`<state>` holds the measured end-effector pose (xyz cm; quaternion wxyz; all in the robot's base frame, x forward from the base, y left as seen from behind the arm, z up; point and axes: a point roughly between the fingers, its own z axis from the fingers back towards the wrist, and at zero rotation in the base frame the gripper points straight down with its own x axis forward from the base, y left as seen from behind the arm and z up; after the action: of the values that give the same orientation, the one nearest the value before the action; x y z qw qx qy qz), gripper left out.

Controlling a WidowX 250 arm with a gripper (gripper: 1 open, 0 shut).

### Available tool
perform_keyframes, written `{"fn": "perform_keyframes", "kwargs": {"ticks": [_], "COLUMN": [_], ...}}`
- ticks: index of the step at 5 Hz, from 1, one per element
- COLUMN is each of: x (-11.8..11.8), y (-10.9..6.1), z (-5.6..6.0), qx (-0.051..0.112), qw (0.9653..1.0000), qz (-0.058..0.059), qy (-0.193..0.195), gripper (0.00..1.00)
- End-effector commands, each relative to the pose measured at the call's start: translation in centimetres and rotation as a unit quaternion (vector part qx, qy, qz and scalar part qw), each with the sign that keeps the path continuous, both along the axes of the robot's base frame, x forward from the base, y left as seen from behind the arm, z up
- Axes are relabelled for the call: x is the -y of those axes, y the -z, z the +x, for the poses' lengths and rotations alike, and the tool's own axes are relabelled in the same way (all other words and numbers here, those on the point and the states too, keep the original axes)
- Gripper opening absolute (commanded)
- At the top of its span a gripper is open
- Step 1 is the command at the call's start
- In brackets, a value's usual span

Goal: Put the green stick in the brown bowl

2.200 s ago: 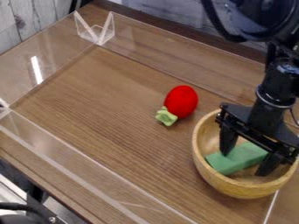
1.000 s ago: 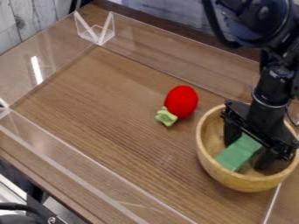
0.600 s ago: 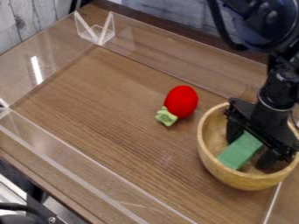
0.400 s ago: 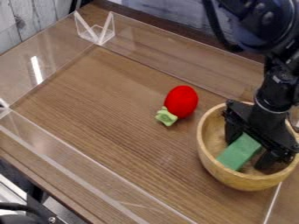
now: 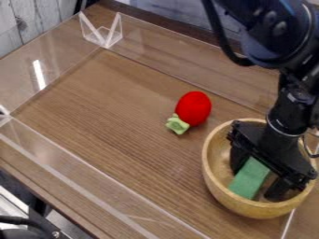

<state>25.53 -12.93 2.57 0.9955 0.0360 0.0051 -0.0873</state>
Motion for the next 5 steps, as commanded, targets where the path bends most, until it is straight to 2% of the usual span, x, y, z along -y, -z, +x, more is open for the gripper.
{"fn": "perform_keyframes", "kwargs": {"ticks": [1,2,4,5], "x": [0.5,0.1,-1.3,-2.1], "y": [-2.3,-3.5,-8.5,-10.9], "z": [0.2,0.4,1.2,2.0], "qx": [0.022,0.03,0.054,0.072], "qw": [0.9997,0.9994,0.9979,0.9962], "qz": [-0.011,-0.014,-0.022,-0.034], "qy": [0.003,-0.011,-0.027,-0.035], "gripper": [1.0,1.0,1.0,1.0]}}
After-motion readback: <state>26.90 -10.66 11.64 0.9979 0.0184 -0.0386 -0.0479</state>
